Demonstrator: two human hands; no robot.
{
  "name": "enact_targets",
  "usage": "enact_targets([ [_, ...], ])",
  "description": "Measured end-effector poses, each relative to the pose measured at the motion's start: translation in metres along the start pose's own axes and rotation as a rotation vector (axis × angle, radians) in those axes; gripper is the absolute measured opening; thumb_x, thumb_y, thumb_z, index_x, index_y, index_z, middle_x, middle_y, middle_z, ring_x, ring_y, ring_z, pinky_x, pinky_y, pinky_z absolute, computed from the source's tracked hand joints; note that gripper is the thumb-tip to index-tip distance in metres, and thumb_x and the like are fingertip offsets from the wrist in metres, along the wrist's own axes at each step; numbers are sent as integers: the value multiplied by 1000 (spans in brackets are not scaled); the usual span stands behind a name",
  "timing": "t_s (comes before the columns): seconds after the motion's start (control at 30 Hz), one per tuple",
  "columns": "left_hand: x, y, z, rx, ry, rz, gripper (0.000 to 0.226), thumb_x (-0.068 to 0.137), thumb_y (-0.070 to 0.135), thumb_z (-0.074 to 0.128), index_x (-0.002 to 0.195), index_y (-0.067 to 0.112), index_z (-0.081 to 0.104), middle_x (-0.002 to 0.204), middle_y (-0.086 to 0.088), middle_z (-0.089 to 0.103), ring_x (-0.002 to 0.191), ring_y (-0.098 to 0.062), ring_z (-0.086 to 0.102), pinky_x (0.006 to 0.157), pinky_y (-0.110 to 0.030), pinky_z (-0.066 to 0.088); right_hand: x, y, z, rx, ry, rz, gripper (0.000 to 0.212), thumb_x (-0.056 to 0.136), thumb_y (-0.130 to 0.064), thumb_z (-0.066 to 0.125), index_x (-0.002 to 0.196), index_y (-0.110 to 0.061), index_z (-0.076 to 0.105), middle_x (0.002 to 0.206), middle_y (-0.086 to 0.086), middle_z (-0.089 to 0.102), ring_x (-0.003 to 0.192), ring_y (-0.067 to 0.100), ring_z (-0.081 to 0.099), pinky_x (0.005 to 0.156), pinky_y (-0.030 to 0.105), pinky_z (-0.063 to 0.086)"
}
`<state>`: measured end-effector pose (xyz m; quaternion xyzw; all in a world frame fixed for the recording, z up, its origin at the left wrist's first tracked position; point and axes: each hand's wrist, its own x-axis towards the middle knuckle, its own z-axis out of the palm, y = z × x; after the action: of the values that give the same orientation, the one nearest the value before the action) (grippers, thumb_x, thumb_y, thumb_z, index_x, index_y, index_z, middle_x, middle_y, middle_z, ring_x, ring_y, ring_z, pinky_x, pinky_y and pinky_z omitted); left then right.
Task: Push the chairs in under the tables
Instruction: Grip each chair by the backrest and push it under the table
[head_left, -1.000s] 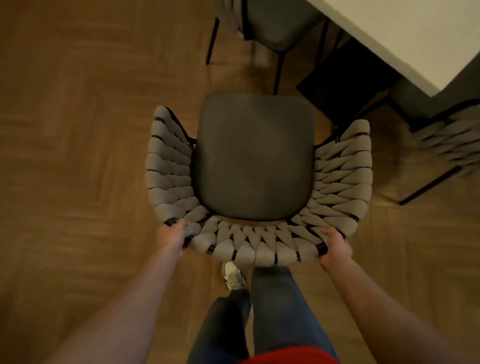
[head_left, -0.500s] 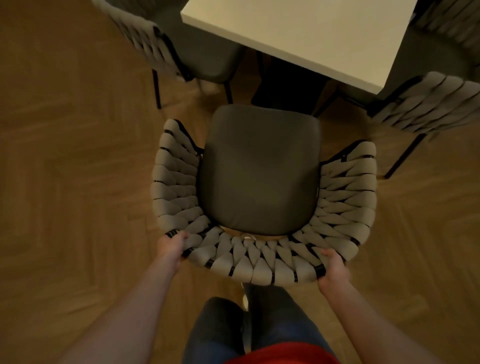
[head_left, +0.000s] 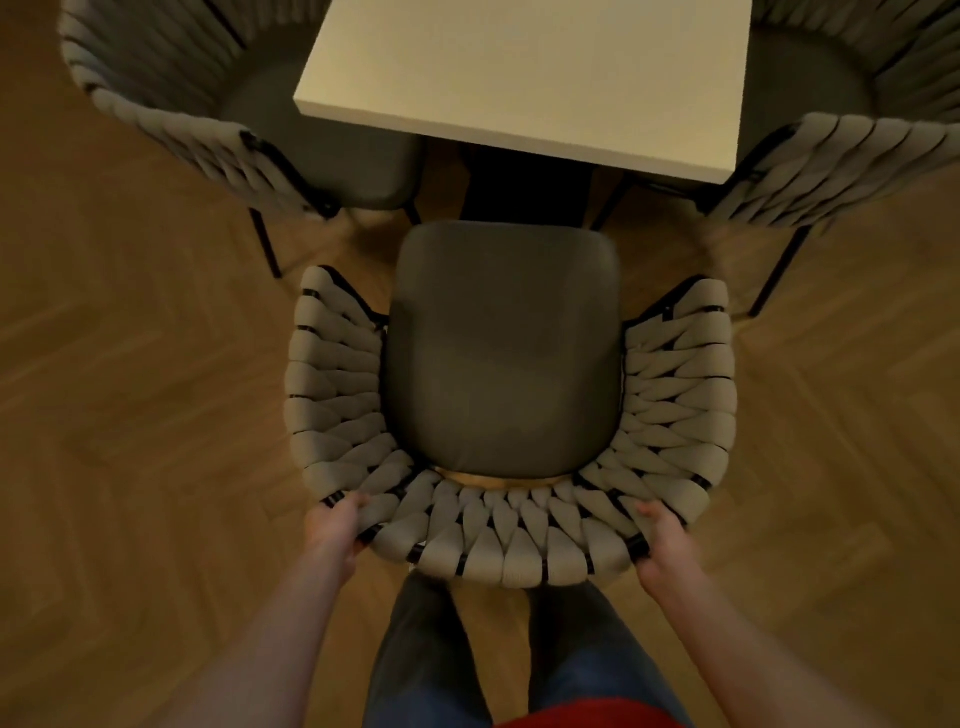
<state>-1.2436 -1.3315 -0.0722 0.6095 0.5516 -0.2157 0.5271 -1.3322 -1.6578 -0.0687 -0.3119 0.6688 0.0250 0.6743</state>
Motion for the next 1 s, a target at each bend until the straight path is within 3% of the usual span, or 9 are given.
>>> enact_targets([
  [0.37,45,71,-53,116,-61,84,34,91,6,64,123,7,55,111,-14,61,97,-30,59,83,-45,51,-37,72,63,142,61,5,15,93,0,57,93,-15,57,96,10,64,83,26,62,89,45,50],
  [0.53,48,82,-59,124,-115,78,37,92,5,63,128,4,53,108,-14,59,98,-30,58,87,-46,51,-40,81,72,153,72,-15,18,92,-2,58,107,-12,57,118,15,61,100,31,61,102,49,48],
  [0.7,48,84,-61,121,-130,80,34,93,6,62,126,5,53,111,-15,60,94,-29,58,82,-43,49,-40,81,76,140,114,-41,46,90,-3,61,135,-10,51,126,16,59,114,33,59,96,44,50],
  [1.0,40,82,-55,148,-154,85,36,94,5,60,129,2,50,108,-15,58,95,-29,57,83,-43,49,-37,72,74,146,133,-41,42,92,-3,60,131,-9,50,126,16,58,112,33,58,100,46,49],
])
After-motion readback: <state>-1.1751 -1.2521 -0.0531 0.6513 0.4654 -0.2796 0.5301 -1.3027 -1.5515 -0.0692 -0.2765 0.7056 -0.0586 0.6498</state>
